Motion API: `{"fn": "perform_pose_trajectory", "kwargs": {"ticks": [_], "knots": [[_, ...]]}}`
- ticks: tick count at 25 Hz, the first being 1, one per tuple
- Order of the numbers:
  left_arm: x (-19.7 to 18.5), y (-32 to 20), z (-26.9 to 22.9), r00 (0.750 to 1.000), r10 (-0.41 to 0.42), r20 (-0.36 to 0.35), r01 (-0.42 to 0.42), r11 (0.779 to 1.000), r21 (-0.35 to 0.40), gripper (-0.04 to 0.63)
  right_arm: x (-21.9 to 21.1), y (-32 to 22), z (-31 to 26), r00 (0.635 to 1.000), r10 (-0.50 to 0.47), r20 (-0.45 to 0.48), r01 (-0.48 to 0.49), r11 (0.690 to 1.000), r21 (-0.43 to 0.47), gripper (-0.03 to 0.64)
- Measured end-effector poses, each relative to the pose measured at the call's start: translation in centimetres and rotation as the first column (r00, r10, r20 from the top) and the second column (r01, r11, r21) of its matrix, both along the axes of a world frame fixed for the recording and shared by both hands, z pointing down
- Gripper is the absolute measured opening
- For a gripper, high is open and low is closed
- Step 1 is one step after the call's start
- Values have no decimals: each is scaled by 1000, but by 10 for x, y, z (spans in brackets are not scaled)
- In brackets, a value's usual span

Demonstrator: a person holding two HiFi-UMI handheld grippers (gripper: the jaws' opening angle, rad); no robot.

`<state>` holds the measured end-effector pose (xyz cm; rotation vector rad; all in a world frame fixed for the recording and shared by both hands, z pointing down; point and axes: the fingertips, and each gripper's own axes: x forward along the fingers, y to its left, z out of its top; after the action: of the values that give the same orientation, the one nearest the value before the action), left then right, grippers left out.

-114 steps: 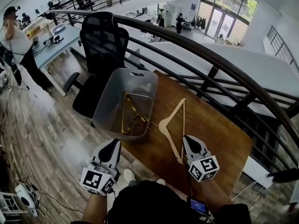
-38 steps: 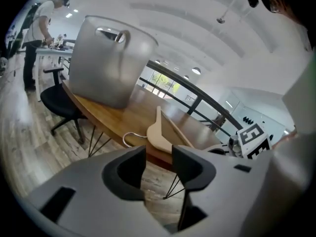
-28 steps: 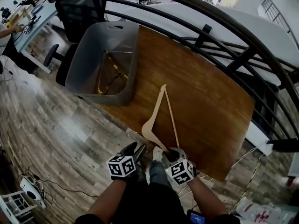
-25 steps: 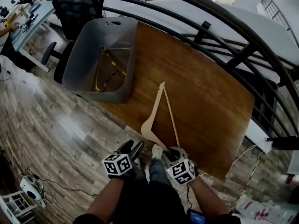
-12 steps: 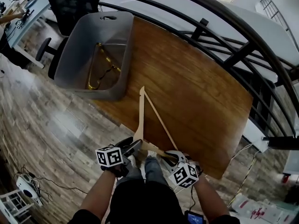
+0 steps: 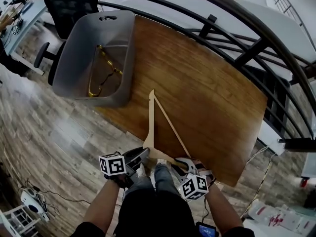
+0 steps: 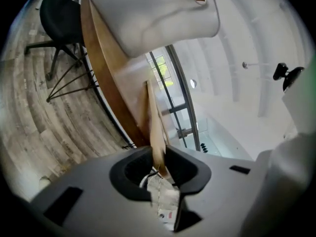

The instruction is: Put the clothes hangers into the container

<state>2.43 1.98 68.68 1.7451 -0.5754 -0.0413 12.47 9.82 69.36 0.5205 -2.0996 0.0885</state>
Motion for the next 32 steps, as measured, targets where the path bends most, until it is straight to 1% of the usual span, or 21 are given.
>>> {"fn": "perform_pose_trajectory", "kwargs": {"ticks": [2, 4, 6, 8, 9, 13, 17, 19, 20, 22, 24, 25, 28, 29, 30, 32], "knots": [[3, -2, -10, 998, -30, -59, 29, 999, -19, 79, -1, -4, 3, 999, 26, -34, -25, 999, 30, 123], [4, -5, -20, 991, -69, -112, 66, 997, -36, 74, -1, -8, 4, 996, 70, -49, -68, 997, 46, 132], [4, -7, -31, 988, -76, -136, 74, 997, -23, 63, -1, -10, 5, 993, 108, -50, -105, 993, 49, 123], [7, -9, -43, 986, -61, -152, 63, 998, 7, 60, -3, -12, 6, 991, 126, -48, -123, 991, 50, 117], [7, -9, -48, 988, -48, -148, 53, 998, 26, 60, -4, -12, 5, 990, 136, -43, -134, 990, 51, 97], [8, -13, -63, 997, 17, -80, -7, 993, 120, 72, -5, -17, -8, 972, 234, 17, -235, 971, 36, 70], [11, -15, -85, 997, 68, -43, -59, 981, 183, 78, -6, -19, -26, 955, 291, 52, -294, 954, 64, 67], [14, -19, -96, 996, 94, -9, -89, 970, 226, 84, -5, -22, -35, 946, 318, 66, -323, 943, 76, 66], [15, -22, -102, 994, 108, 12, -107, 961, 254, 87, -5, -24, -40, 940, 332, 75, -338, 938, 79, 66], [19, -24, -119, 989, 136, 56, -147, 935, 324, 113, -5, -28, -52, 930, 356, 94, -364, 928, 83, 66], [23, -23, -138, 983, 160, 91, -183, 902, 392, 171, -4, -30, -65, 922, 370, 111, -381, 920, 93, 64], [25, -22, -147, 979, 169, 112, -201, 883, 425, 195, -4, -31, -71, 920, 374, 119, -385, 917, 100, 66], [28, -19, -168, 960, 175, 219, -267, 807, 527, 250, -4, -37, -88, 917, 376, 134, -393, 910, 130, 64], [28, -20, -174, 957, 166, 239, -275, 787, 553, 269, -3, -41, -92, 916, 377, 135, -395, 907, 144, 64], [27, -23, -182, 959, 149, 240, -264, 775, 574, 281, -2, -45, -96, 916, 380, 131, -398, 904, 157, 64], [19, -32, -198, 975, 95, 200, -199, 773, 602, 284, 3, -52, -100, 914, 388, 117, -403, 898, 175, 64]]}}
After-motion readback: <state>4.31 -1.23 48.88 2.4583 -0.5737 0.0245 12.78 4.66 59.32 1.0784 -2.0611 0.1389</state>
